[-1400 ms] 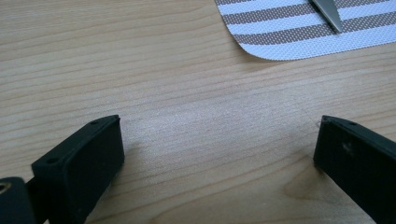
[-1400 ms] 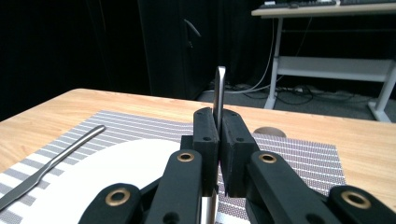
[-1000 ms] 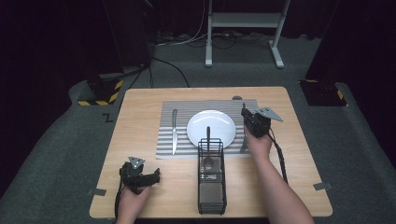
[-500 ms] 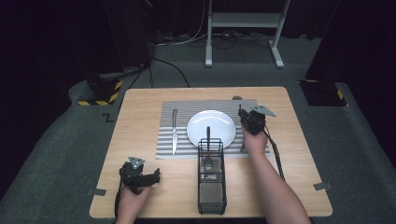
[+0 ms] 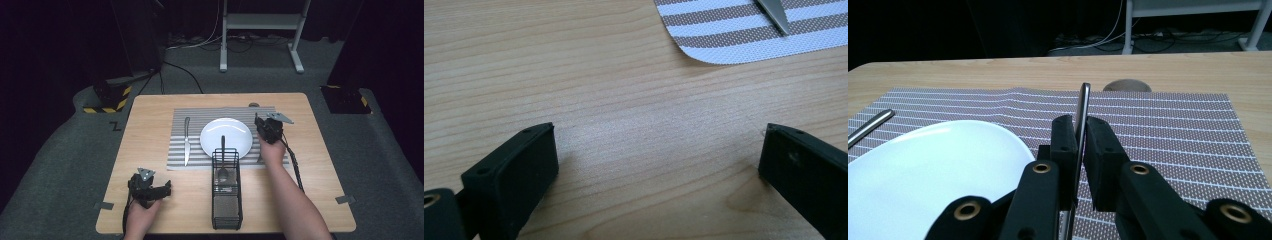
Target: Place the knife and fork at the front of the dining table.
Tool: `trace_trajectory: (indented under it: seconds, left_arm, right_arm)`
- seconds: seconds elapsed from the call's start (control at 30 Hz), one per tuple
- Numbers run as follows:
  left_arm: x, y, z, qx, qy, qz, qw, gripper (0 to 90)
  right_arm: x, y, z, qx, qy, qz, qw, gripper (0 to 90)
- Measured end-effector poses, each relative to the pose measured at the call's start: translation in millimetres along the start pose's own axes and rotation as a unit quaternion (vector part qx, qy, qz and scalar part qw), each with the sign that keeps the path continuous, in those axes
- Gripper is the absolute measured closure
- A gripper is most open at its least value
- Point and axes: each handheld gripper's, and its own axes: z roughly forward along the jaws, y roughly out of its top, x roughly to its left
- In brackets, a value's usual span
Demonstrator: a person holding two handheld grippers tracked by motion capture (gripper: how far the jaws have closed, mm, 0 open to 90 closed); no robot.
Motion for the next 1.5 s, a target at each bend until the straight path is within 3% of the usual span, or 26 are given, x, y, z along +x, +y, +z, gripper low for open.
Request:
trace_trajectory:
  seconds: [0.4, 0.9, 1.07, 1.17, 1.37, 1.5]
  left_arm:
    - [0.2, 0.0, 0.0, 0.0, -0.001, 0.0, 1.0, 2.6]
    - [0.3, 0.1, 0.2, 0.0, -0.003, -0.001, 1.0, 2.5]
    - [0.3, 0.1, 0.2, 0.0, -0.003, 0.0, 1.0, 2.4]
    - [0.3, 0.1, 0.2, 0.0, -0.003, 0.0, 1.0, 2.4]
    - [0.3, 0.1, 0.2, 0.0, -0.003, 0.0, 1.0, 2.4]
    - [0.3, 0.1, 0.2, 0.0, -0.003, 0.0, 1.0, 2.4]
  right_arm:
    - [-4.1, 0.2, -0.3, 0.006, -0.006, 0.01, 0.9999, 80.4]
    - [-4.2, 2.8, -6.1, 0.006, -0.01, 0.006, 0.9999, 76.4]
    - [-1.9, 1.0, -19.3, 0.002, -0.007, 0.004, 1.0, 75.6]
    - [0.2, 0.7, -29.8, -0.003, -0.007, -0.014, 0.9999, 73.2]
    - [4.0, 7.6, -57.8, -0.022, 0.01, -0.017, 0.9996, 71.6]
    - [9.7, -0.9, -77.1, -0.015, -0.007, -0.046, 0.9988, 72.9]
